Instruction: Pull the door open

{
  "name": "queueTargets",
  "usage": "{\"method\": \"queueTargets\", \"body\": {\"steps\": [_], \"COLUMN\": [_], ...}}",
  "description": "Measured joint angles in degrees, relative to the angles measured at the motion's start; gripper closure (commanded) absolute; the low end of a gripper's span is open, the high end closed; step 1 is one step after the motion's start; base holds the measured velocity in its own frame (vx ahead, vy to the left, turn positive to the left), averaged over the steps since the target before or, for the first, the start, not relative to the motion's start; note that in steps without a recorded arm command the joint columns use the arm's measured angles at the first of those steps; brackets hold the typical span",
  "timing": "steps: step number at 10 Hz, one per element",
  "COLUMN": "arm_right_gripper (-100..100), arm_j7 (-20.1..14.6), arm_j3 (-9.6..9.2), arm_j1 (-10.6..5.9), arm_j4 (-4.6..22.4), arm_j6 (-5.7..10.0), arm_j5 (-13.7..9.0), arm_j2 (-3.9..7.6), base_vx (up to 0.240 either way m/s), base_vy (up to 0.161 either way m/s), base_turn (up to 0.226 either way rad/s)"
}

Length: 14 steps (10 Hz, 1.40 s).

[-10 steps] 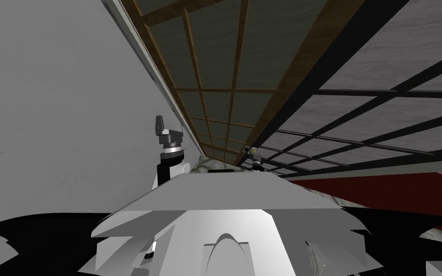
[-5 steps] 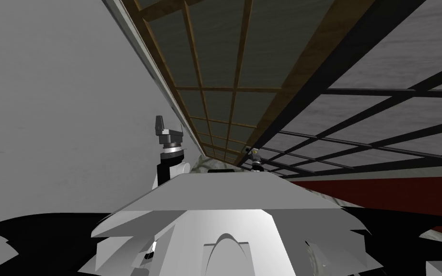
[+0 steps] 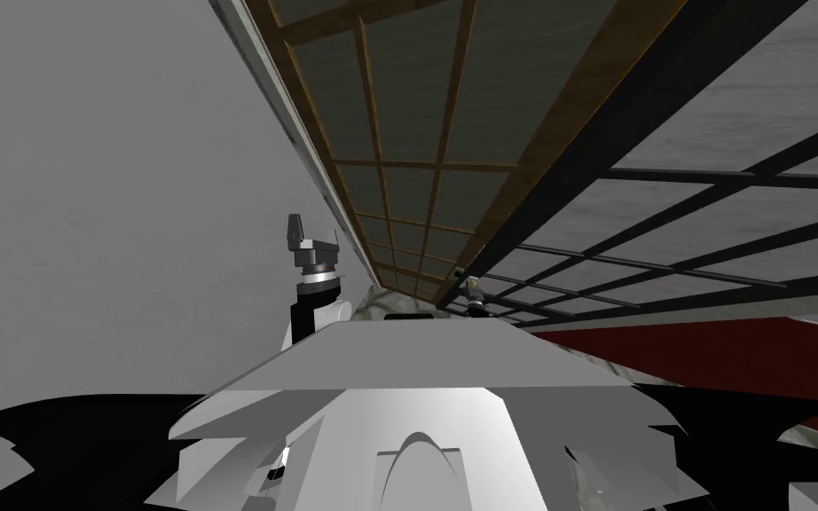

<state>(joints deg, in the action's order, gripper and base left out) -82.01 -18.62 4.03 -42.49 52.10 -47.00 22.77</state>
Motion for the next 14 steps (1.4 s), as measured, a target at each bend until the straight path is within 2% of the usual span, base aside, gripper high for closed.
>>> {"method": "queueTargets", "body": {"steps": [1,3,5,6,7,8,9,11,12,14], "arm_right_gripper": [100,100,100,100,100,100,100,100,100,100], "arm_j7": [-0.3,1.4,1.0,0.3,0.1,0.5,-0.5,0.3,1.6,0.6], "arm_j3": [0.07,0.65,0.27,0.05,0.52,0.82,0.32,0.58,1.22,0.92], "arm_j1": [-0.09,2.57,2.33,1.29,2.63,2.37,0.8,2.26,3.87,3.28], "arm_j4": [0.9,-2.2,-1.0,0.8,-0.3,0.0,3.4,1.4,-1.4,-0.1], "arm_j6": [-0.21,-1.66,-0.8,-0.16,0.14,0.14,1.14,0.23,-0.99,-0.64], "arm_j5": [-0.1,-0.6,-0.3,-0.1,-0.3,-0.4,0.0,-0.3,-0.7,-0.5], "arm_j2": [0.17,0.17,-0.21,-0.33,0.41,0.14,-0.16,-0.23,0.09,0.33], "base_vx": [-0.14,-0.045,0.007,-0.086,-0.133,-0.081,-0.041,-0.041,-0.09,-0.036], "base_vy": [0.006,-0.008,-0.006,0.015,0.01,0.014,0.014,0.003,-0.003,-0.003], "base_turn": [-0.049,-0.014,0.01,0.003,-0.037,-0.019,-0.009,-0.021,-0.026,0.021]}}
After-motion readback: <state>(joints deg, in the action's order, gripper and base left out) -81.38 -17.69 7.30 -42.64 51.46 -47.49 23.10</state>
